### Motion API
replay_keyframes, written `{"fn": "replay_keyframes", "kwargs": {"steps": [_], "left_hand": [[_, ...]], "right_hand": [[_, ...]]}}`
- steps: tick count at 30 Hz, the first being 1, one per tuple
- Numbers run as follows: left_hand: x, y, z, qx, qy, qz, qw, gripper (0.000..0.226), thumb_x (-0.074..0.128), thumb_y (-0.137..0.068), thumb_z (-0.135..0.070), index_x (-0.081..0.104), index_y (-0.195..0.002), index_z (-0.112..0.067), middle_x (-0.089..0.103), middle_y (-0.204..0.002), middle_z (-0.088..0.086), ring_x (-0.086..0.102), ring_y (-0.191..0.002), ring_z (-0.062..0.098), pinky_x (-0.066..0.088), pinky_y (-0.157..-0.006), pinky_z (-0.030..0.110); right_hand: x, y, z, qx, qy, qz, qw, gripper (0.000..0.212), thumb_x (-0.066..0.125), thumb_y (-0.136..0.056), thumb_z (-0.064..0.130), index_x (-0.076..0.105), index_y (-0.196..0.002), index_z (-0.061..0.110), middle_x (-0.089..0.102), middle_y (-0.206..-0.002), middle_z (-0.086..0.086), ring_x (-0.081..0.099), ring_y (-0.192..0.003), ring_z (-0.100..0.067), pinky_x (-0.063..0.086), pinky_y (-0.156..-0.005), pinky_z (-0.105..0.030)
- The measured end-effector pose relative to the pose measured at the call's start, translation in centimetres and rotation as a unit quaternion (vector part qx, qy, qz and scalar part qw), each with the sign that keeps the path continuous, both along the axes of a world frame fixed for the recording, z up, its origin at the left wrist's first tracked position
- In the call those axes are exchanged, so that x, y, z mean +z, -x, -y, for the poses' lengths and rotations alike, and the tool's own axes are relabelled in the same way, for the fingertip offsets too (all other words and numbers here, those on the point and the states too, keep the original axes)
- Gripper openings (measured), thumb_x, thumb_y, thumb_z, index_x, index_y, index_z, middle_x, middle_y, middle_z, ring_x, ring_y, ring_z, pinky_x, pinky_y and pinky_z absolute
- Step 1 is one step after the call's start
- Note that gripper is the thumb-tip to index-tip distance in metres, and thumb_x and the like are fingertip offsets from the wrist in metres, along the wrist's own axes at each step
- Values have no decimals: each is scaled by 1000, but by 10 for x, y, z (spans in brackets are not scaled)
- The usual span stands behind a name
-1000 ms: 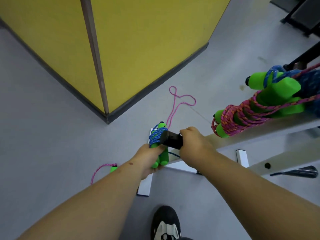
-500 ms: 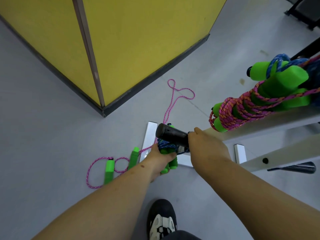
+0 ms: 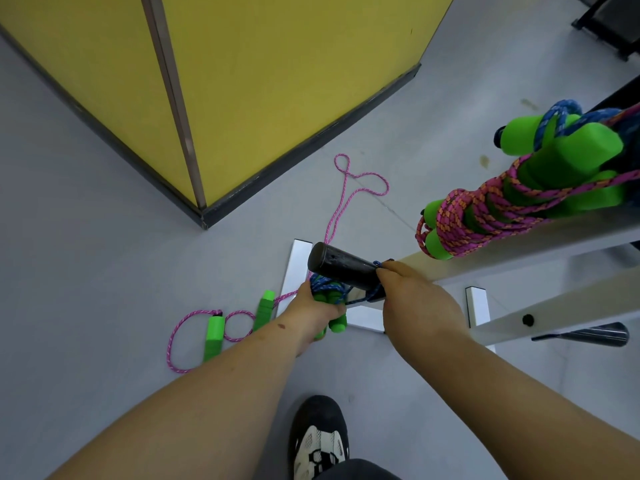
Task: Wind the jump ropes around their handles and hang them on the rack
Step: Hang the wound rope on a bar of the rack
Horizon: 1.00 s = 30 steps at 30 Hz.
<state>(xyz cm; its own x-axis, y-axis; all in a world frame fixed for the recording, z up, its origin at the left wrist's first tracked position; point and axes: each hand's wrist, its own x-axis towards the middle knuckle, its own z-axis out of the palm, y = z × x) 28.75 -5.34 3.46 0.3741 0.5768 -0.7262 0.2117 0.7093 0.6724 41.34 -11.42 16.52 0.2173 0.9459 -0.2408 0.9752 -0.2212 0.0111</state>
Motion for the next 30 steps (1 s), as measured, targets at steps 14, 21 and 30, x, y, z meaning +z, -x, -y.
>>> {"fn": "replay_keyframes", "kwargs": {"steps": [14,21,30], "left_hand": [[8,11,15,65,54,53,995,70,81,-75,10,46,-121,-29,67,-110,4,70,-101,28,63,-75,38],[12,24,23,73,86,89,990,79,80,-75,12,48,-133,-30,67,-115,6,69,-101,27,63,-75,40],[14,29,21,92,83,89,988,76,76,-79,14,45,-129,-34,67,-115,9,68,-97,26,61,-73,37]], "right_hand": [[-7,4,4,-22,-45,-38,998,48,52,-87,5,49,-130,25,55,-129,5,65,-93,-28,58,-73,-43],[-10,11,6,-43,-40,-29,998,42,54,-90,12,35,-125,27,59,-116,2,65,-74,-30,58,-64,-48],[-12,2,5,-69,-74,-39,994,50,49,-96,15,34,-141,34,66,-109,-1,64,-86,-31,53,-68,-39]]}}
